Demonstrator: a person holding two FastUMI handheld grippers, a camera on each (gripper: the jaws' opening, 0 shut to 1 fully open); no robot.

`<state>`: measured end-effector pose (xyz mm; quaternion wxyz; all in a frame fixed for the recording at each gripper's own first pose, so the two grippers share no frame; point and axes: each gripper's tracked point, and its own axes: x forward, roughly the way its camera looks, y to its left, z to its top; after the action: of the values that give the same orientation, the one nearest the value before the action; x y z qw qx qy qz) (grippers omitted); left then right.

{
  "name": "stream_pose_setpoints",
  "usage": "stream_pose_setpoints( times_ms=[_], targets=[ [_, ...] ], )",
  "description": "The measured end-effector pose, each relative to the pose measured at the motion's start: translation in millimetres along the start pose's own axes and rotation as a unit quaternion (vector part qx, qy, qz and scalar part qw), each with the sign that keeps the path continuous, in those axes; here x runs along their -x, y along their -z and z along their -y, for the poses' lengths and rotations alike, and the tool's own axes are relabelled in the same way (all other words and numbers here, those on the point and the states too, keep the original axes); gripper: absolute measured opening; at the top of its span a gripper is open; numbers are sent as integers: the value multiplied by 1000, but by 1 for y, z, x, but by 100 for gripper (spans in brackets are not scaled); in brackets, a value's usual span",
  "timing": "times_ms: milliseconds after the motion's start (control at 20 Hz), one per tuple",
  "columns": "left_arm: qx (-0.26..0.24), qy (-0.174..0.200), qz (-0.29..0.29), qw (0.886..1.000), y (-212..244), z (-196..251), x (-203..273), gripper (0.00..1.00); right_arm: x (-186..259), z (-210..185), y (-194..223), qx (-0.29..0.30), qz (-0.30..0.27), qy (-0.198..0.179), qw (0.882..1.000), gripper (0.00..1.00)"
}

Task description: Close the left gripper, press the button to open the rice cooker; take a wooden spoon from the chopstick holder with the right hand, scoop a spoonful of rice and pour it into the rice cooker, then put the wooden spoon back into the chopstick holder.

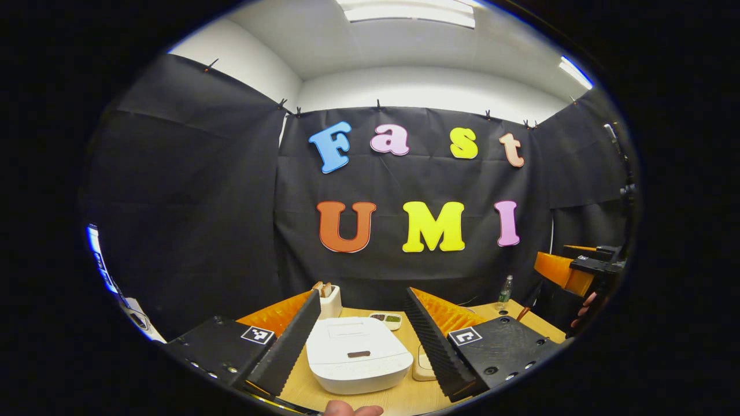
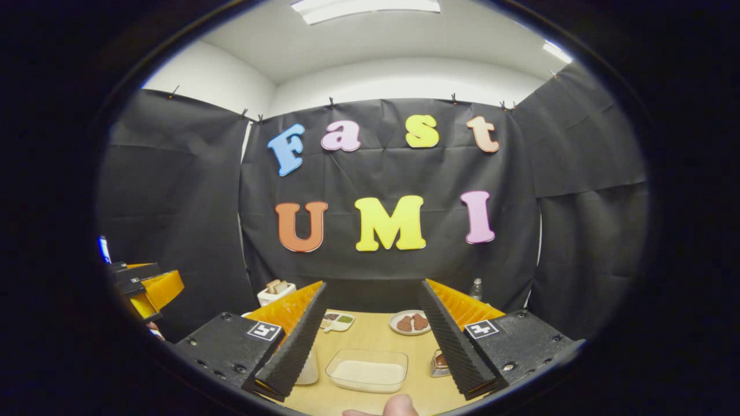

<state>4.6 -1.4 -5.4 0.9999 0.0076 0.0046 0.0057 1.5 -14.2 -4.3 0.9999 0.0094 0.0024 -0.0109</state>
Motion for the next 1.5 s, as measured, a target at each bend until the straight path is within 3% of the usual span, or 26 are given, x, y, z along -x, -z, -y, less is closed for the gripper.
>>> stream_pose_setpoints(
  times_ms=[350, 400, 700, 1100, 1250, 1350, 1400, 1500],
  targets=[
    [-1, -2, -17, 1000, 15, 4, 3, 94, 2, 7, 11, -4, -16, 3, 1000, 100],
    [4, 1, -21, 1000, 20, 6, 4, 94, 4, 9, 11, -2, -18, 6, 1000, 96],
    [29, 7, -62, 998, 55, 11, -4, 94, 4, 21, 17, 12, -41, 18, 999, 100],
    [32, 11, -187, 982, 110, 22, -40, 93, -28, 41, 28, -3, -48, 16, 999, 96],
    [33, 14, -249, 968, 140, 26, -59, 65, -45, 57, 33, -10, -46, 20, 999, 96],
    [31, 1, -293, 956, 161, 21, -69, 18, -55, 69, 39, -16, -51, 22, 998, 96],
    [34, 4, -314, 949, 173, 21, -73, 7, -62, 77, 41, -16, -52, 27, 998, 96],
    [53, 10, -344, 937, 188, 21, -79, 2, -71, 92, 50, -22, -61, 36, 997, 96]
  ],
)
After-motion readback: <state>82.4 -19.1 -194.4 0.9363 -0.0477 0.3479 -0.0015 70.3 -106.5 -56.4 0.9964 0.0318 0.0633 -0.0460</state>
